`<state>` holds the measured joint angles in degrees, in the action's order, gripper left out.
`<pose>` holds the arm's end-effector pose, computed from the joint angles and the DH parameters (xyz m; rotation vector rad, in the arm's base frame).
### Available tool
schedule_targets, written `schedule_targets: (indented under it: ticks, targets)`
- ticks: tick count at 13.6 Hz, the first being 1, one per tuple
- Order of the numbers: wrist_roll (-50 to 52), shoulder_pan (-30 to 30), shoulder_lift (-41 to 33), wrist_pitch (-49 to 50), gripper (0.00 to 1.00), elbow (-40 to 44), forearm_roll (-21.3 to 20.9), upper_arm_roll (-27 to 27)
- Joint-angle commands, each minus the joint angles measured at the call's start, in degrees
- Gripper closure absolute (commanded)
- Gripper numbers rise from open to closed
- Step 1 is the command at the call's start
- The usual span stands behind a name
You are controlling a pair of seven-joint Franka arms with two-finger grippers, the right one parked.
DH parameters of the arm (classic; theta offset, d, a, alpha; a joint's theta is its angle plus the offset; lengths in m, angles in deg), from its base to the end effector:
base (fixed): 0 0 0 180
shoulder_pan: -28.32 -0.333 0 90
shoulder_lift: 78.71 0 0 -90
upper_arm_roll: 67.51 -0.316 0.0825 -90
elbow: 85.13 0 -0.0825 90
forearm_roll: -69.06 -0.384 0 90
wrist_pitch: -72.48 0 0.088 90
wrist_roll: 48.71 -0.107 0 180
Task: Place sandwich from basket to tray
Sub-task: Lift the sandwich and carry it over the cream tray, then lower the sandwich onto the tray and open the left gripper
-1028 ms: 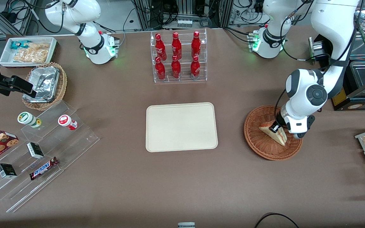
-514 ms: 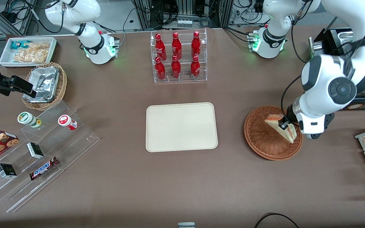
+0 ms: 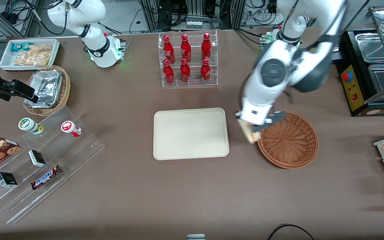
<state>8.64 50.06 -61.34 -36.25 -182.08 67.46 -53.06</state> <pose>0.5202 -0.3615 0.4173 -3.0554 -0.5669 0.1490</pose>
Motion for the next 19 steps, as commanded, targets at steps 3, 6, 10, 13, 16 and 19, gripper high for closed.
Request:
schedule_targets:
  ticks: [3, 6, 10, 13, 16, 19]
  targets:
    - [-0.75, 9.7, 11.61, -8.92, 0.93, 5.63, -1.39, -0.57]
    - [-0.4, 13.58, 16.72, -15.71, 0.93, 5.98, -1.74, -0.92]
    - [2.84, 16.39, 22.78, -17.39, 0.92, 9.93, -5.69, -0.92]
    - [3.03, 16.49, 23.94, -18.53, 0.86, 10.03, -8.24, -0.92]
    - [3.03, 16.4, 23.86, -19.33, 0.0, 9.94, -8.33, -1.01]
    - [3.9, 15.96, 20.52, -18.37, 0.0, 9.41, -7.81, -1.01]
